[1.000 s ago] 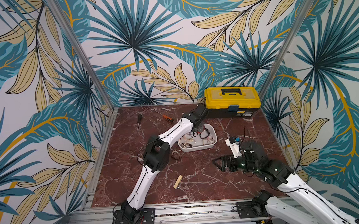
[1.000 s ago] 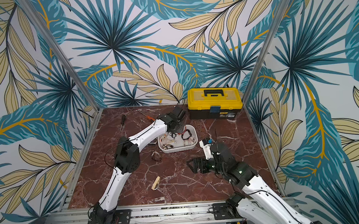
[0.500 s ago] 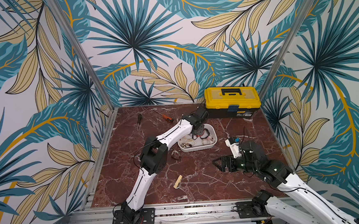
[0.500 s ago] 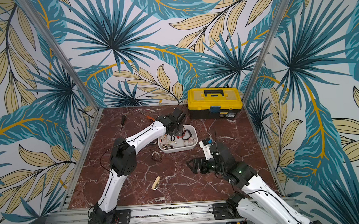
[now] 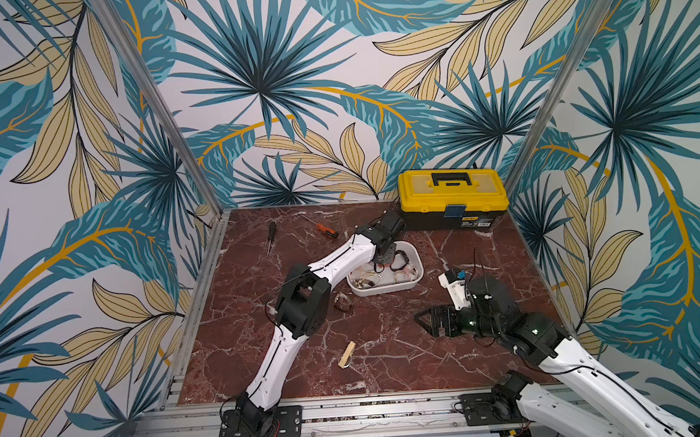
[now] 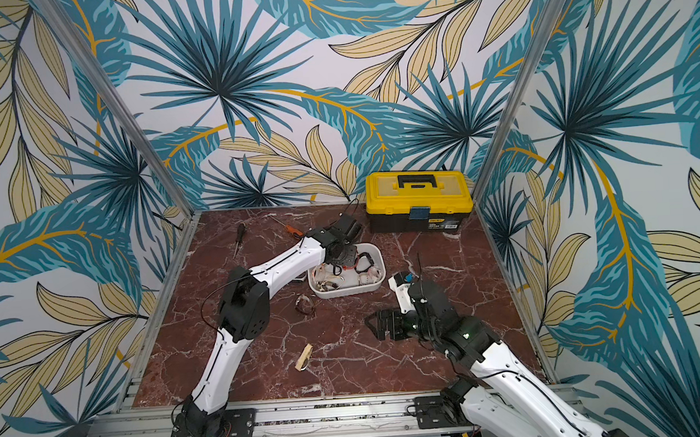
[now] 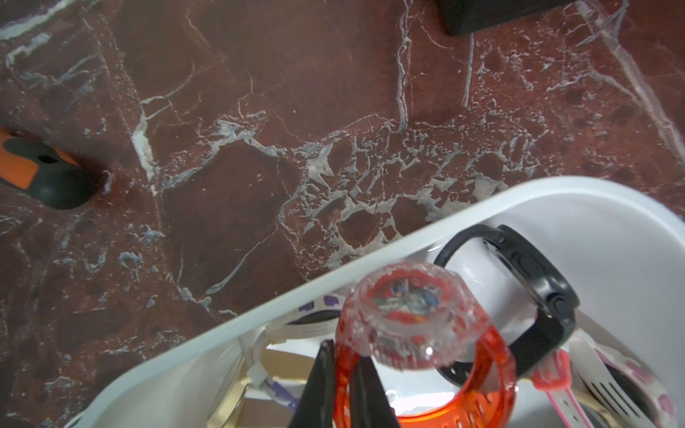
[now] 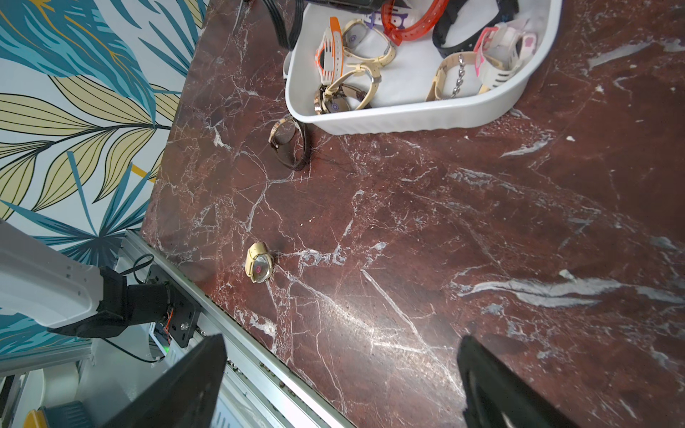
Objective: Put the watch into the storage box
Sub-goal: Place the watch in the storage box, then pick up the watch at the center of the board.
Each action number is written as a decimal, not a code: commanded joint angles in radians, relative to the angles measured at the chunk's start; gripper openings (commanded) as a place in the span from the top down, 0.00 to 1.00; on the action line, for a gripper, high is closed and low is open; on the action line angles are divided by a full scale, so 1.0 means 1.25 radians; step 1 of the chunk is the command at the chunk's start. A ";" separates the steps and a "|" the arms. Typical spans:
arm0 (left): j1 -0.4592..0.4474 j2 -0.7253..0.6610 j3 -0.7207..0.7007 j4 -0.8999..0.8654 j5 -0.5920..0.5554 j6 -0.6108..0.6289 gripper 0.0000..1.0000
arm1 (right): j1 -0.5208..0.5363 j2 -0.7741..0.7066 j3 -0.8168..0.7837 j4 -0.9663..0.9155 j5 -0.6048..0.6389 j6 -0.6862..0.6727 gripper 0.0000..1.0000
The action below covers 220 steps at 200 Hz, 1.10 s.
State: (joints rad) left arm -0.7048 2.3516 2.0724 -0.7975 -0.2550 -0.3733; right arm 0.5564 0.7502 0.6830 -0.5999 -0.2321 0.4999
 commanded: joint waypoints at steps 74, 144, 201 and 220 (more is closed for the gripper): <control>-0.010 -0.092 -0.125 0.144 -0.022 -0.043 0.62 | 0.003 -0.001 -0.015 0.019 0.004 -0.003 0.00; -0.014 -0.247 -0.276 0.231 -0.018 -0.079 0.56 | 0.003 0.005 -0.015 0.026 -0.002 0.001 0.00; -0.013 -0.246 -0.309 0.282 0.069 -0.086 0.80 | 0.004 -0.005 -0.014 0.015 0.004 0.001 0.00; -0.013 -0.225 -0.295 0.285 0.106 -0.084 0.89 | 0.004 -0.011 -0.014 0.009 0.007 0.001 0.00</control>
State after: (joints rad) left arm -0.7193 2.0399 1.7142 -0.4812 -0.1967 -0.4801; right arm 0.5564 0.7536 0.6823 -0.5808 -0.2321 0.5007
